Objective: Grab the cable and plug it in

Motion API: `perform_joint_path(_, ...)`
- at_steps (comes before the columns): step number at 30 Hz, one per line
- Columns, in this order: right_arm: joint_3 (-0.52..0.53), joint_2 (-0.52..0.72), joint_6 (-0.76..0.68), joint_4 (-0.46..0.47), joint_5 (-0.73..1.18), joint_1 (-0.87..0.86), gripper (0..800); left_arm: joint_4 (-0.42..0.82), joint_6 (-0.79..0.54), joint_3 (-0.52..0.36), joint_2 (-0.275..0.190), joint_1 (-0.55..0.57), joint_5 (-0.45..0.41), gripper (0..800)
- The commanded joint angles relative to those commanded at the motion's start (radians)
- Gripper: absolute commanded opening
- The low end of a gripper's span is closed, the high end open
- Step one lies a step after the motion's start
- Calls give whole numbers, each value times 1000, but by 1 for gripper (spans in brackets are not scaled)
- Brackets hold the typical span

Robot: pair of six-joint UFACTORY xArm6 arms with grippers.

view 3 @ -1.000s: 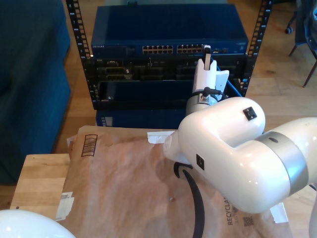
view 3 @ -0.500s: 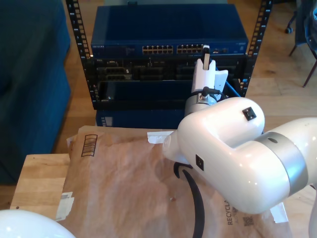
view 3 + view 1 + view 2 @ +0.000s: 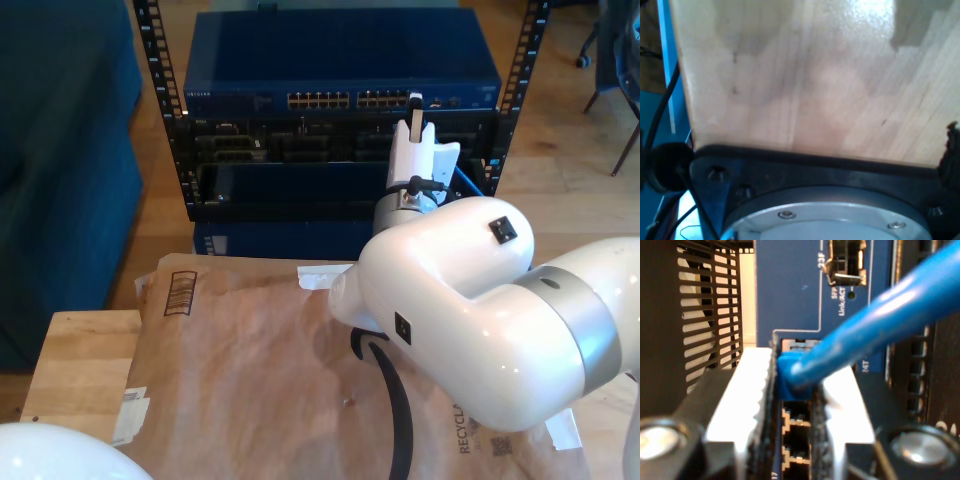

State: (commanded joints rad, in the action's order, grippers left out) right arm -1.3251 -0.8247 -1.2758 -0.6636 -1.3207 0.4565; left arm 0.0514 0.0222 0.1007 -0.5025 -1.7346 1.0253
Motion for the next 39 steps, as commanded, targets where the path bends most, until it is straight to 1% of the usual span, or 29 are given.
perform_joint_path(13, -55, -23, 0, 0, 48, -3, 0, 0, 0, 0, 0, 0, 2, 800)
perform_joint_path(16, -49, -23, -2, 0, 44, -3, 0, 0, 0, 0, 0, 0, 0, 800)
perform_joint_path(19, -40, -21, -6, 2, 44, -5, 110, 0, 0, 0, 0, 0, 2, 800)
perform_joint_path(23, -21, -17, -6, 2, 44, -9, 325, 0, 0, 0, 0, 0, 0, 800)
perform_joint_path(24, -20, -15, -6, 2, 44, -9, 357, 0, 0, 0, 0, 0, 2, 800)
perform_joint_path(26, -15, -17, -6, 2, 44, -9, 375, 0, 0, 0, 0, 0, 0, 800)
perform_joint_path(30, 18, 5, -6, 3, 44, -9, 381, 0, 0, 0, 0, 0, 2, 800)
perform_joint_path(36, 107, 89, -8, 5, 43, -8, 386, 0, 0, 0, 0, 0, 2, 800)
perform_joint_path(39, 189, 157, -8, 5, 48, -6, 394, 0, 0, 0, 0, 0, 0, 800)
